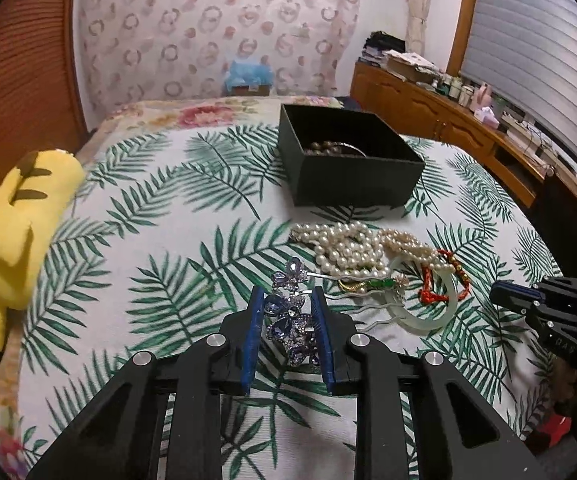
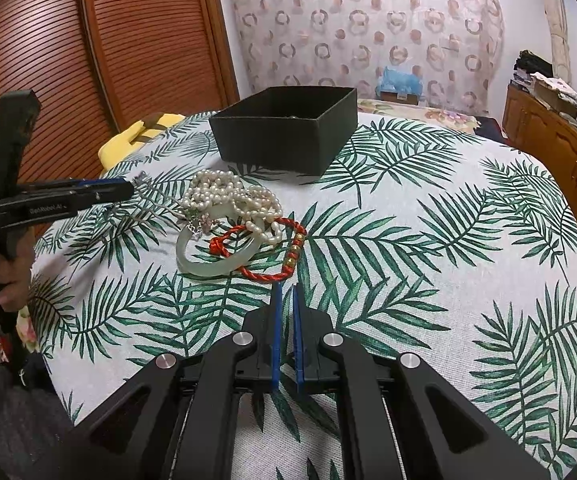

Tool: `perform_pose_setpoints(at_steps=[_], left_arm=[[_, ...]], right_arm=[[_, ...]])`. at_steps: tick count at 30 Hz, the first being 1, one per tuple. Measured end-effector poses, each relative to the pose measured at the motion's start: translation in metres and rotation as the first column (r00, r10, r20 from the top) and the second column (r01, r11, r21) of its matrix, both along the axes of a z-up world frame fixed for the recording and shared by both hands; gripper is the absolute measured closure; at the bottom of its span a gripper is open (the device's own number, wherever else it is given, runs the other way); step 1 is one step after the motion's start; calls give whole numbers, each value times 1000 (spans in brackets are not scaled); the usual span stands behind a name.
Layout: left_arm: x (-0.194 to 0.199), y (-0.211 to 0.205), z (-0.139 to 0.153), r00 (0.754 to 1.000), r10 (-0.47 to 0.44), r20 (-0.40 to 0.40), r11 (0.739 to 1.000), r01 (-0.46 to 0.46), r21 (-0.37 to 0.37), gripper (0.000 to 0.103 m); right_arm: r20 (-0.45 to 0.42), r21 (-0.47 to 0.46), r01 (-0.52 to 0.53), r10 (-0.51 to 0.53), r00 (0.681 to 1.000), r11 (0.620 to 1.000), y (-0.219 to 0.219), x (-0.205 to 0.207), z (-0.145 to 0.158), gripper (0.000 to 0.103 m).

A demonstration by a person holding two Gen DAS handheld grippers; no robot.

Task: Organize jewelry

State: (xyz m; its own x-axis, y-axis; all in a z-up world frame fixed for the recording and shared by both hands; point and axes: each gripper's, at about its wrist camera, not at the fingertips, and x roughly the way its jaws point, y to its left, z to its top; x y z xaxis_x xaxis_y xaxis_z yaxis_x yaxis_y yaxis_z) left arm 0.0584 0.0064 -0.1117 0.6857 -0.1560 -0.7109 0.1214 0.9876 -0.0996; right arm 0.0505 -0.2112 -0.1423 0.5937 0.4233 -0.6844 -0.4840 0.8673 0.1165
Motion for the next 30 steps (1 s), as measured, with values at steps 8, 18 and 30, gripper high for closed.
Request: perform_pose_setpoints(at_steps=[8, 18, 30], left_arm=[[-6, 3, 8, 999, 7, 47, 1000, -7, 1, 81], [-15, 12, 18, 996, 20, 86, 1000, -19, -15, 81], [-19, 12, 21, 996, 14, 92, 1000, -13, -20, 81]], right_arm=[[14, -15, -25, 25, 1000, 1000, 8, 9, 11, 97], [4, -84, -44, 44, 999, 996, 21, 33, 12, 85], [-24, -176, -51, 48, 999, 983, 32, 48, -2, 79]])
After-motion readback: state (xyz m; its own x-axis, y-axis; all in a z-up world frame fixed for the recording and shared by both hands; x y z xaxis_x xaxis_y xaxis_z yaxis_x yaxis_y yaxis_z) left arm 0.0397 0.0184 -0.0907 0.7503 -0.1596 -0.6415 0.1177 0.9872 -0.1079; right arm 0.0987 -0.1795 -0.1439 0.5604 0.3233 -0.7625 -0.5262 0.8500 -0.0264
